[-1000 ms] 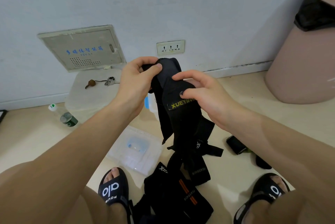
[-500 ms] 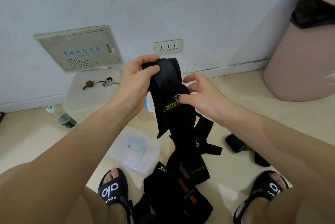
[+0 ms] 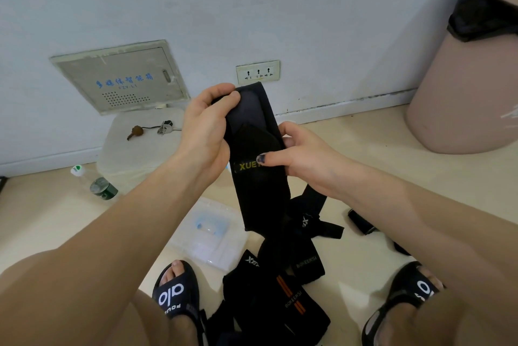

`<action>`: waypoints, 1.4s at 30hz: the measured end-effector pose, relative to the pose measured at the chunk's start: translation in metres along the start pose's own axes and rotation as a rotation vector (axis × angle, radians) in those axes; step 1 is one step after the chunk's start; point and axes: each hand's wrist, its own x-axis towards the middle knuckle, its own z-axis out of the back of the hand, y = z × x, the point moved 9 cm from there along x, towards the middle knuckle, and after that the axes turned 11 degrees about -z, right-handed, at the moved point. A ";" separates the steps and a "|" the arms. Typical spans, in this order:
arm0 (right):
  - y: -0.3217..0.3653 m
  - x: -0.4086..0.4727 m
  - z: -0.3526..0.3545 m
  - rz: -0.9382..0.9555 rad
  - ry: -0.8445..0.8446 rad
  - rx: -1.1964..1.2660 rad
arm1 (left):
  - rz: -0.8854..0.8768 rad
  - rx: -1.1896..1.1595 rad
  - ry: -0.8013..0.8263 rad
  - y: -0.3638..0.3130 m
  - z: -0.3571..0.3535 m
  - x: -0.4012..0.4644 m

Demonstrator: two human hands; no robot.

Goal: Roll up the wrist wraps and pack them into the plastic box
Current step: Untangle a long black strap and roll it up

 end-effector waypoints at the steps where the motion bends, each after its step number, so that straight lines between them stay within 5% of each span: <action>1: 0.001 0.000 0.002 0.009 -0.007 -0.005 | -0.003 0.000 0.000 0.001 -0.001 0.000; 6: 0.001 -0.003 0.002 0.031 -0.032 -0.031 | -0.091 0.121 0.064 -0.002 -0.005 0.000; 11: -0.002 -0.008 -0.002 0.036 0.002 -0.067 | 0.028 0.135 0.142 0.011 -0.013 -0.010; 20: 0.001 -0.011 -0.003 0.079 -0.003 -0.343 | 0.043 0.242 -0.021 0.016 0.007 0.001; 26: 0.003 -0.012 0.005 0.074 -0.050 -0.321 | -0.066 0.393 0.135 0.006 -0.002 -0.002; 32: 0.007 -0.018 -0.004 0.079 -0.031 -0.538 | 0.052 0.256 -0.015 0.008 0.014 0.002; 42: 0.003 -0.020 -0.013 0.001 0.070 -0.072 | 0.058 0.275 0.072 0.021 0.009 -0.015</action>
